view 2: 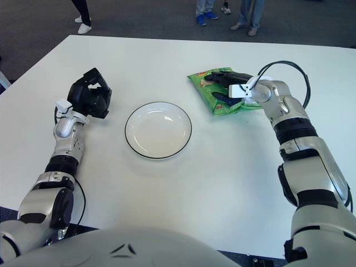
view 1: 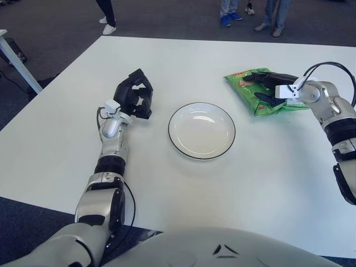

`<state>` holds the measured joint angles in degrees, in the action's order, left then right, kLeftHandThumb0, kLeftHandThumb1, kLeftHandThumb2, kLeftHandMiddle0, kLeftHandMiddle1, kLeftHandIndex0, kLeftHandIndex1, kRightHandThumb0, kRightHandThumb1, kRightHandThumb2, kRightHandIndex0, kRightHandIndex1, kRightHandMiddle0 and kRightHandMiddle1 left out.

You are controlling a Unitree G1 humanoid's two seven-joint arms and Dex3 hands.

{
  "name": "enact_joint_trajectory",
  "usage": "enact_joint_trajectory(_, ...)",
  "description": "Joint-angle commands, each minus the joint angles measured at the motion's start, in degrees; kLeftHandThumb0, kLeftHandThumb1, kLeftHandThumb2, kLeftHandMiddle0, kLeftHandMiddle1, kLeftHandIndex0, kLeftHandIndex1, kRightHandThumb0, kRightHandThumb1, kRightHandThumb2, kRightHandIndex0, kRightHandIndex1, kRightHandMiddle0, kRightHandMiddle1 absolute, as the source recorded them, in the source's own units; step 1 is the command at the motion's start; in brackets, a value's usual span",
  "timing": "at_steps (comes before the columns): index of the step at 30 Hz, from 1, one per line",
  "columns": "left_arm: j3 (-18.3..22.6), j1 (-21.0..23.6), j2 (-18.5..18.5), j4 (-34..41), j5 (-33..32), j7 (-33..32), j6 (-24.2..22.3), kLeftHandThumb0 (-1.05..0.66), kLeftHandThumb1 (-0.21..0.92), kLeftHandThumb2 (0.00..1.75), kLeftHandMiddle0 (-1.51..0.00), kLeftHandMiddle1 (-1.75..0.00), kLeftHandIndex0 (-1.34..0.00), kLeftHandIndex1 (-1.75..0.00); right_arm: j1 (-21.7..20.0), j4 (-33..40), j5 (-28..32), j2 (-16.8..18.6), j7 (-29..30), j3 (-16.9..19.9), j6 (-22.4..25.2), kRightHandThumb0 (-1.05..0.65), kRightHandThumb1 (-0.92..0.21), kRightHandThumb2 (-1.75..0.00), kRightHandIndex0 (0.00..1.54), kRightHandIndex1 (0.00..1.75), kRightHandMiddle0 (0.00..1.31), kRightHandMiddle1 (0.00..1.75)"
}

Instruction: Put the snack into the plate.

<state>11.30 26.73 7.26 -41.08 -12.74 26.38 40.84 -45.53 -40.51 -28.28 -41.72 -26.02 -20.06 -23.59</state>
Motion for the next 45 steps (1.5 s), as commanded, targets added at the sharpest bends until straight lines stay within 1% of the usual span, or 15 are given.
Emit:
enact_joint_trajectory(1,0.34,-5.78,-2.43,-4.62,-1.09,-0.02,0.5,-0.54,0.17,1.5,-1.35,-1.75,-0.73,-1.75,1.68,1.78,-0.15,-0.52,2.32,1.45,-0.94,-1.01,-0.92,-1.03,0.0,0.0,0.0,0.34)
enact_joint_trajectory(5,0.44,-5.7,-2.37,-4.82,-1.33,0.29,0.17,-0.54,0.16,1.51,-1.36,-1.75,-0.74,-1.75,3.11,5.75,0.5,-1.21,4.76,4.21,0.12,-1.02,-0.92,-1.03,0.0,0.0,0.0,0.35)
enact_joint_trajectory(7,0.46,-5.69,-2.36,-4.85,-1.4,0.37,0.11,-0.54,0.16,1.51,-1.36,-1.75,-0.74,-1.75,3.52,6.56,0.37,-1.19,5.21,4.83,0.48,-1.02,-0.92,-1.03,0.0,0.0,0.0,0.36)
enact_joint_trajectory(10,0.52,-5.64,-2.31,-4.99,-1.65,0.74,-0.09,-0.54,0.16,1.51,-1.35,-1.75,-0.74,-1.75,3.45,7.47,0.38,-1.34,7.28,6.53,0.71,-1.03,-0.92,-1.03,0.0,0.0,0.0,0.38)
enact_joint_trajectory(13,0.63,-5.53,-2.33,-5.25,-1.77,1.0,-0.11,-0.54,0.16,1.51,-1.35,-1.75,-0.74,-1.75,3.2,8.13,0.45,-1.43,8.12,7.75,1.27,-1.03,-0.92,-1.03,0.0,0.0,0.0,0.39)
enact_joint_trajectory(18,0.74,-5.36,-2.42,-5.68,-1.83,1.25,0.1,-0.54,0.17,1.49,-1.36,-1.75,-0.73,-1.75,3.33,9.31,-0.1,-1.4,9.07,8.78,2.12,-1.02,-0.92,-1.01,0.0,0.0,0.0,0.41)
enact_joint_trajectory(22,0.81,-5.21,-2.55,-6.07,-1.5,0.86,0.72,-0.53,0.19,1.48,-1.36,-1.75,-0.72,-1.75,3.19,9.53,-0.42,-1.41,9.15,8.92,2.78,-1.01,-0.92,-0.97,0.0,0.0,0.0,0.39)
enact_joint_trajectory(33,0.83,-5.19,-2.53,-6.6,-0.97,0.56,1.37,-0.54,0.17,1.49,-1.36,-1.75,-0.73,-1.75,1.81,8.55,-2.55,-2.43,7.34,7.12,3.32,-1.04,-0.92,-0.89,0.0,0.0,0.0,0.27)
enact_joint_trajectory(37,0.92,-5.12,-2.56,-6.65,-1.31,0.98,1.22,-0.54,0.17,1.5,-1.36,-1.75,-0.74,-1.75,-0.56,5.33,-5.38,-3.27,5.6,4.5,2.37,-1.05,-0.92,-0.89,0.0,0.0,0.0,0.19)
enact_joint_trajectory(45,1.08,-5.16,-2.72,-6.36,-1.41,0.82,1.41,-0.54,0.17,1.5,-1.36,-1.75,-0.73,-1.75,-3.48,-0.43,-7.39,-3.4,1.74,1.08,-0.11,-1.05,-0.92,-0.9,0.0,0.0,0.0,0.1)
